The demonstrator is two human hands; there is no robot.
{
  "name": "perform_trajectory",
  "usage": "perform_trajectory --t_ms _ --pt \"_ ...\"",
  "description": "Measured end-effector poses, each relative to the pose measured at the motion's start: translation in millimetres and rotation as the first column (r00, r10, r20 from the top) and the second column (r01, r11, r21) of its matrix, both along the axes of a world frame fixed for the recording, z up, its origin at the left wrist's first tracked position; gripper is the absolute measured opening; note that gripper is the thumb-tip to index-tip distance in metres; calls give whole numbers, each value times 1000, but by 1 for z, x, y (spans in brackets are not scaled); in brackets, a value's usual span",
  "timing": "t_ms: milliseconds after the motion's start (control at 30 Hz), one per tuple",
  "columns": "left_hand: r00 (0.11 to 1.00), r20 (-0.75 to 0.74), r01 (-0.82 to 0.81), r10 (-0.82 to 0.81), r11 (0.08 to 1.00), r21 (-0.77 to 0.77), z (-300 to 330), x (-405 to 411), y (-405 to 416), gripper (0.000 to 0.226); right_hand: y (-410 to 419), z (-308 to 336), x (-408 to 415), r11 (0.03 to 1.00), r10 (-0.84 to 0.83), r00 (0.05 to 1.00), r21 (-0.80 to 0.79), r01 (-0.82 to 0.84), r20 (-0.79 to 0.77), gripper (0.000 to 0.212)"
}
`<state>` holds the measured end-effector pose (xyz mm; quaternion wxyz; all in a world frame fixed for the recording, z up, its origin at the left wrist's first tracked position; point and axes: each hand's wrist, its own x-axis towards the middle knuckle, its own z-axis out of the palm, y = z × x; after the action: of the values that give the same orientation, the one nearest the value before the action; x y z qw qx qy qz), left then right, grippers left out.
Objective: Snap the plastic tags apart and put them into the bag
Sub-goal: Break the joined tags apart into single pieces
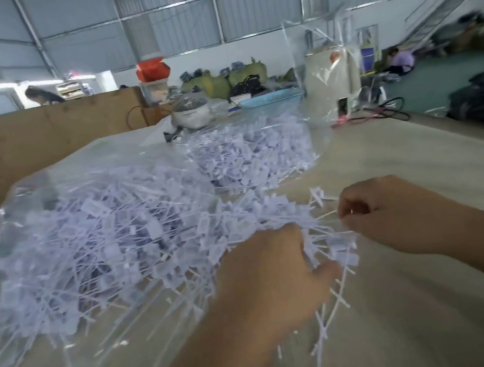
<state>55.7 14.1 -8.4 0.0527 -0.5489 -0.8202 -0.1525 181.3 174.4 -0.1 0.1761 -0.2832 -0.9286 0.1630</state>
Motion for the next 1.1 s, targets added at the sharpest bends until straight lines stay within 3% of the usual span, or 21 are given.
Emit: perform_trajectory --t_ms 100,233,300,400,567,667,867,933,1000,1067,1100 --pt "995 -95 -11 7 999 -35 -13 9 35 57 21 -12 7 989 -145 983 -4 146 110 9" --pt "994 -106 40 -42 999 -24 -30 8 45 26 27 -29 7 990 -102 941 -62 128 323 43" --pt "988 -133 78 -74 997 24 -33 6 42 20 23 -32 6 996 -74 964 -36 86 256 38" --pt "986 -152 84 -72 994 76 -32 2 38 30 17 -32 2 1000 -3 987 -17 6 159 17" --pt "980 -192 83 -47 979 184 -28 2 33 31 8 -22 4 997 77 997 -17 -77 4 23" --pt "974 -220 91 -46 975 203 -23 5 28 28 -2 -14 8 990 103 986 -77 -114 -134 25" --pt "963 -250 177 -98 932 316 -16 10 27 10 -21 -3 15 947 132 954 -250 -202 -270 18" --pt "962 -253 190 -99 909 370 -12 9 25 12 -23 4 16 842 117 891 -432 -323 -438 10" --pt "965 -239 208 -105 864 458 -8 7 24 10 -22 10 20 594 91 784 -598 -538 -614 9" --pt "974 -204 201 -103 808 554 -3 5 23 13 -19 14 24 336 107 676 -614 -714 -729 25" --pt "977 -188 198 -105 780 594 -2 6 23 14 -19 15 25 268 143 634 -587 -764 -760 34"
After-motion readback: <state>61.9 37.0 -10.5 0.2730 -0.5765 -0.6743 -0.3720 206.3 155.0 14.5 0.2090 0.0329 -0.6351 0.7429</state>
